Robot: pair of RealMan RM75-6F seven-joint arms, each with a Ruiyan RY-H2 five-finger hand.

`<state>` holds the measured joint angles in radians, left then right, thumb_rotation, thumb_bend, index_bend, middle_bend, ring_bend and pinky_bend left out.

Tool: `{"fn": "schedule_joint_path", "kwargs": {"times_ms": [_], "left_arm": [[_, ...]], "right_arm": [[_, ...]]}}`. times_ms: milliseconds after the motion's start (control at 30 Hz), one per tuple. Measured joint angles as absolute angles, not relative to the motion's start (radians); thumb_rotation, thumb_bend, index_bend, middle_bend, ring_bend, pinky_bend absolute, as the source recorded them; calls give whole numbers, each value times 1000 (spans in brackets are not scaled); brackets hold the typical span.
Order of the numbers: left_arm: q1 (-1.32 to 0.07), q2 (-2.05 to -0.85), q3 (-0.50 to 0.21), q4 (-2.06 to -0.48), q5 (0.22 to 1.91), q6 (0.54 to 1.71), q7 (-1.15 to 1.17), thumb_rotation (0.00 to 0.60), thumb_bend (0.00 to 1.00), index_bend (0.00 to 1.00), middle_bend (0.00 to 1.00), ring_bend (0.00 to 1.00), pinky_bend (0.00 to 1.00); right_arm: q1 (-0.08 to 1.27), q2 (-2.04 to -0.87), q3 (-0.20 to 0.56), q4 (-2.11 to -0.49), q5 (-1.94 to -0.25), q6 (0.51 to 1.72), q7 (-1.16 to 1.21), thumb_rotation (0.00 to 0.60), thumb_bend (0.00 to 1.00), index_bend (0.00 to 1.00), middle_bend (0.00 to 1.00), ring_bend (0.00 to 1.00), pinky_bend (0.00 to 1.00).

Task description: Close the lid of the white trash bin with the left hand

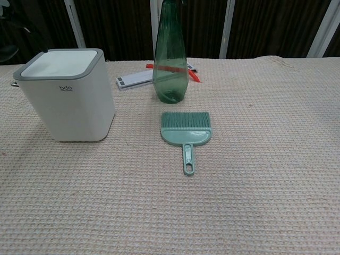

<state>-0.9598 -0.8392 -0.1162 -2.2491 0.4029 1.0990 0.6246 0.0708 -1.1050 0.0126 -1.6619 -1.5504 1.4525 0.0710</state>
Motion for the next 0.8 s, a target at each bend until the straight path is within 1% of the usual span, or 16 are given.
{"fn": "schedule_joint_path", "kwargs": {"times_ms": [33, 67, 100, 133, 167, 200, 267, 300, 333, 400, 467, 500, 600, 700, 800], "left_arm": [[-953, -833, -120, -2256, 419, 1106, 614, 600, 554, 140, 862, 804, 968], [-943, -828, -121, -2263, 439, 1113, 604, 600, 461, 77, 741, 703, 907], [-926, -822, -118, -2271, 474, 1124, 592, 600, 348, 26, 582, 573, 797], [-910, -820, -114, -2276, 506, 1135, 583, 600, 274, 6, 467, 481, 712], [-893, -819, -108, -2280, 541, 1147, 574, 600, 183, 0, 305, 346, 590], [-868, -820, -99, -2283, 594, 1164, 563, 600, 124, 0, 162, 221, 484], [-824, -828, -79, -2282, 684, 1196, 546, 600, 76, 0, 34, 68, 356], [-789, -839, -60, -2275, 752, 1223, 534, 600, 60, 0, 3, 17, 293], [-759, -852, -43, -2266, 808, 1245, 524, 600, 53, 0, 0, 2, 255], [-682, -890, 2, -2230, 950, 1304, 498, 600, 47, 0, 0, 0, 152], [-609, -932, 42, -2183, 1072, 1358, 469, 600, 46, 0, 0, 0, 91], [-556, -963, 70, -2146, 1148, 1394, 444, 600, 46, 0, 0, 0, 80], [-425, -1039, 130, -2036, 1291, 1483, 369, 600, 44, 0, 0, 0, 44], [-335, -1102, 163, -1922, 1380, 1561, 309, 600, 44, 0, 0, 0, 18], [-270, -1152, 175, -1818, 1434, 1628, 260, 600, 44, 0, 0, 0, 18]], "right_arm": [[71, -1105, 13, -1662, -1551, 1453, 71, 600, 210, 0, 0, 0, 0], [71, -1104, 13, -1662, -1552, 1453, 71, 600, 211, 0, 0, 0, 0], [71, -1104, 13, -1661, -1553, 1454, 70, 600, 211, 0, 0, 0, 0], [71, -1103, 13, -1660, -1554, 1454, 69, 600, 211, 0, 0, 0, 0], [71, -1103, 12, -1658, -1555, 1455, 68, 600, 211, 0, 0, 0, 0], [71, -1103, 12, -1657, -1555, 1455, 66, 600, 211, 0, 0, 0, 0], [71, -1102, 10, -1657, -1555, 1453, 65, 600, 210, 0, 0, 0, 0], [70, -1102, 10, -1657, -1556, 1453, 63, 600, 210, 0, 0, 0, 0], [70, -1102, 9, -1657, -1558, 1454, 60, 600, 210, 0, 0, 0, 0], [70, -1101, 8, -1655, -1566, 1458, 50, 600, 210, 0, 0, 0, 0], [70, -1102, 6, -1650, -1577, 1463, 41, 600, 211, 0, 0, 0, 0], [70, -1103, 5, -1646, -1585, 1466, 38, 600, 211, 0, 0, 0, 0], [70, -1105, 2, -1637, -1602, 1477, 34, 600, 211, 0, 0, 0, 0], [70, -1110, 2, -1627, -1613, 1487, 17, 600, 211, 0, 0, 0, 0], [68, -1119, 5, -1610, -1621, 1503, -4, 600, 211, 0, 0, 0, 0]]}}
